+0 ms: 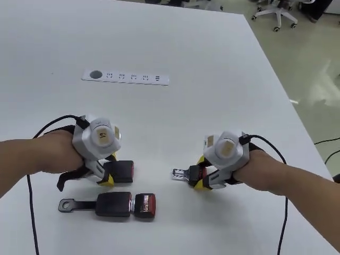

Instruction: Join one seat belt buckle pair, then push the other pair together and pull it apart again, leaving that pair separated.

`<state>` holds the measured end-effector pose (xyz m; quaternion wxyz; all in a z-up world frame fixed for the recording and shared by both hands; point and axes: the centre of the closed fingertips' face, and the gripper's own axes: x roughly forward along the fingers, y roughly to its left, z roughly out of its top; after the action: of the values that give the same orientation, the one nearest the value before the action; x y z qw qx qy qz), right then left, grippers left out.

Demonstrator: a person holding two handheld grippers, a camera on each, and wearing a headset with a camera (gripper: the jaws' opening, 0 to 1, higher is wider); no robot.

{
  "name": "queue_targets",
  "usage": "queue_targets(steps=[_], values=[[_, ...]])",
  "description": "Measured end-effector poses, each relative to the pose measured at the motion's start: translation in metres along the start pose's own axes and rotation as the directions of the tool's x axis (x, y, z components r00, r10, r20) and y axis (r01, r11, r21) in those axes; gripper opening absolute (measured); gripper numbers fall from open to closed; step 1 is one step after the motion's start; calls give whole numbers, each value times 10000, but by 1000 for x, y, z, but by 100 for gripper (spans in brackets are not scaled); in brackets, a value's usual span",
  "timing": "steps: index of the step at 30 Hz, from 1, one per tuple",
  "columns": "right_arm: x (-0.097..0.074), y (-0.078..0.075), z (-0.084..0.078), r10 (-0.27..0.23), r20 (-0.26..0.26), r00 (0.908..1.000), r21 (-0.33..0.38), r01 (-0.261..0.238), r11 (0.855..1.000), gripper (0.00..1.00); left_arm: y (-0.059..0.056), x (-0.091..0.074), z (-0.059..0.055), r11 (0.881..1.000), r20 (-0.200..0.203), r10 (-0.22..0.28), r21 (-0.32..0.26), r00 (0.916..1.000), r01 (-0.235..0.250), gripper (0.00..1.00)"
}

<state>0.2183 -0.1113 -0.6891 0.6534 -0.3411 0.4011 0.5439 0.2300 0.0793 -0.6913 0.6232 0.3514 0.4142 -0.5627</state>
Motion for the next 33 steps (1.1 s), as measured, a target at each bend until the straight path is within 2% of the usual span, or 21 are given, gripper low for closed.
queue_targets(steps=[3,5,6,10,16,20,24,30,33], values=[[4,-1,0,152,-169,9997,-109,-154,9998,33,0,-1,0,10000,-22,-66,-33,10000,66,39],[4,-2,0,208,-171,9996,-165,-211,9996,33,2,1,-2,9993,-52,-53,371,10000,55,38],[4,-1,0,231,-159,9996,-171,-234,9996,33,1,0,-2,9997,-46,-82,227,10000,83,37],[3,-2,0,249,-122,9996,-200,-252,9995,33,-1,0,-2,9989,-59,-154,433,9999,156,34],[3,-3,1,309,-65,9995,-241,-311,9992,33,-3,-2,-2,9947,-390,-296,976,9988,332,33],[4,-4,1,336,-145,9993,-227,-339,9992,33,-4,-2,-1,9929,-365,-416,1096,9985,454,33],[5,-4,2,268,-304,9992,-255,-275,9993,33,-3,0,-2,9920,-512,-439,1157,9977,496,33],[15,9,22,182,-248,9995,-510,-194,9985,33,-5,0,-2,9916,-696,-395,1203,9968,477,33],[22,7,32,170,-150,9997,-574,-178,9982,33,-6,0,-2,9919,-708,-384,1180,9967,466,33]])
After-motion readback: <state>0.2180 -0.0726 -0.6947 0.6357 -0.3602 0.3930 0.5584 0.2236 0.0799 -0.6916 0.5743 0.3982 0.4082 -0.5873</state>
